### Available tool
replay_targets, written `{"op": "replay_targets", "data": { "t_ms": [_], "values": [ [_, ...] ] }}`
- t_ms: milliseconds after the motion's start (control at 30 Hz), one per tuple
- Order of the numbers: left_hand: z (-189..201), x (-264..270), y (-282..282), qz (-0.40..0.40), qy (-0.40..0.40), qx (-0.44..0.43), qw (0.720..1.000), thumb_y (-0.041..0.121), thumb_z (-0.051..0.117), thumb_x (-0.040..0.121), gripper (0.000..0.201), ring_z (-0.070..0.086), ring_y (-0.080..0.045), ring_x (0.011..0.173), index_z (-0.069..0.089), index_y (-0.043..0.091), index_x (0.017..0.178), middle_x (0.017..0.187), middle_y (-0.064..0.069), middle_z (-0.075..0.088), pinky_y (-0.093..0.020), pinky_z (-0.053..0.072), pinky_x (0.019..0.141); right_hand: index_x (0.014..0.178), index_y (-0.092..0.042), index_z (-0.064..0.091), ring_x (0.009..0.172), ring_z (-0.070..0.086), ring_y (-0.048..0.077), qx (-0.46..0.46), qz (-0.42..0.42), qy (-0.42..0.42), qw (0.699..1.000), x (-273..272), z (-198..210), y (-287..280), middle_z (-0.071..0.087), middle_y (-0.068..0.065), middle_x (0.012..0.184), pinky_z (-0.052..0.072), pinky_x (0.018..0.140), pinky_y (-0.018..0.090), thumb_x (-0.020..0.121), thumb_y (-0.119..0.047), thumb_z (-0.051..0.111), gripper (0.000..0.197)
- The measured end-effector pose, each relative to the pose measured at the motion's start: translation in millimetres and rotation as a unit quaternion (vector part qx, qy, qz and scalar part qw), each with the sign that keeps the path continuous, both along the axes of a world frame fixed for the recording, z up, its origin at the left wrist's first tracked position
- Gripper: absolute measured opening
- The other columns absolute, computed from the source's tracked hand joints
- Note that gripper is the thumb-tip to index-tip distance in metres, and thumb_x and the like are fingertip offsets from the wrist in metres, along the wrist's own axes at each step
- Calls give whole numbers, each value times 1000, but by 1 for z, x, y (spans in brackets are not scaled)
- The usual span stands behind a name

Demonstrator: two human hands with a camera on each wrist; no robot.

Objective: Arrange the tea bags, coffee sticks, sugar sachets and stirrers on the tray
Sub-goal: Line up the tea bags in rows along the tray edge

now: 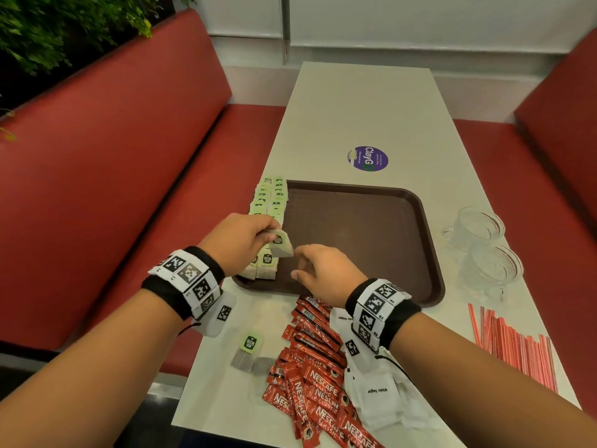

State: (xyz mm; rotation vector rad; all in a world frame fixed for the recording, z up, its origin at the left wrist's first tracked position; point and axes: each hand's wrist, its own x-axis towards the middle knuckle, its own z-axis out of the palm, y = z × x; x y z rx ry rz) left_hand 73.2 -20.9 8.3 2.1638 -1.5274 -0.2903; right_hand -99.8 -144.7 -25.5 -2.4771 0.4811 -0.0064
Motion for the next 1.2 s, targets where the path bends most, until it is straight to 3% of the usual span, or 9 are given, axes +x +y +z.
{"op": "replay_targets", "data": {
  "t_ms": [167,333,433,533,767,900,1000,1100,1200],
  "values": [
    [-20,12,6,1,-18,227,974,28,55,99,18,62,-13,85,66,25,114,94,7,67,-29,49,75,118,-21,65,98,60,16,-38,70,70,994,-13,-3,2,62,-4,108,52,89,36,97,-35,60,26],
    [-39,12,-4,58,-52,229,970,32,60,95,24,59,-13,87,64,27,118,96,9,66,-27,45,74,122,-19,65,107,57,21,-83,88,134,984,-15,-7,3,59,1,118,48,91,34,99,-28,55,26],
    [-40,4,-11,98,-80,201,971,44,65,88,26,58,-17,87,57,28,107,90,8,61,-32,46,73,125,-17,64,111,57,25,-105,81,169,977,-14,-12,0,58,4,123,47,93,35,100,-20,52,29],
    [-42,-11,-16,91,-98,269,954,61,65,82,40,58,-20,81,54,24,95,84,5,59,-33,50,70,121,-18,67,110,58,26,-120,79,174,974,-12,-15,-2,60,5,120,49,92,38,99,-14,51,27],
    [-45,-10,-20,78,-103,306,943,51,64,84,33,61,-23,81,56,20,92,89,-1,64,-35,53,73,118,-18,67,106,59,26,-137,86,187,969,-9,-17,-2,61,5,116,52,90,39,96,-6,52,29],
    [-35,-16,-3,78,-73,235,966,57,61,86,29,59,-16,77,55,28,87,80,8,62,-30,47,64,118,-15,65,106,59,27,-126,64,172,975,-11,-10,5,61,6,115,51,88,38,97,-19,52,25],
    [-27,-21,23,35,-33,177,983,51,61,89,21,59,-8,75,59,31,87,78,11,64,-28,48,67,124,-18,59,112,54,27,-130,65,151,978,-15,-3,19,57,5,118,49,91,40,98,-33,53,31],
    [-28,-23,55,-36,-36,227,973,51,66,86,20,58,-4,81,63,34,97,88,16,63,-26,50,74,127,-21,58,116,50,27,-158,105,137,972,-17,2,42,56,4,123,46,96,44,96,-44,53,39],
    [-39,-28,80,-81,-46,292,952,53,71,80,40,56,-6,96,60,36,114,106,18,57,-29,49,85,128,-22,60,117,50,26,-169,160,151,961,-17,3,69,58,4,124,44,97,46,93,-53,55,47]
  ]
}}
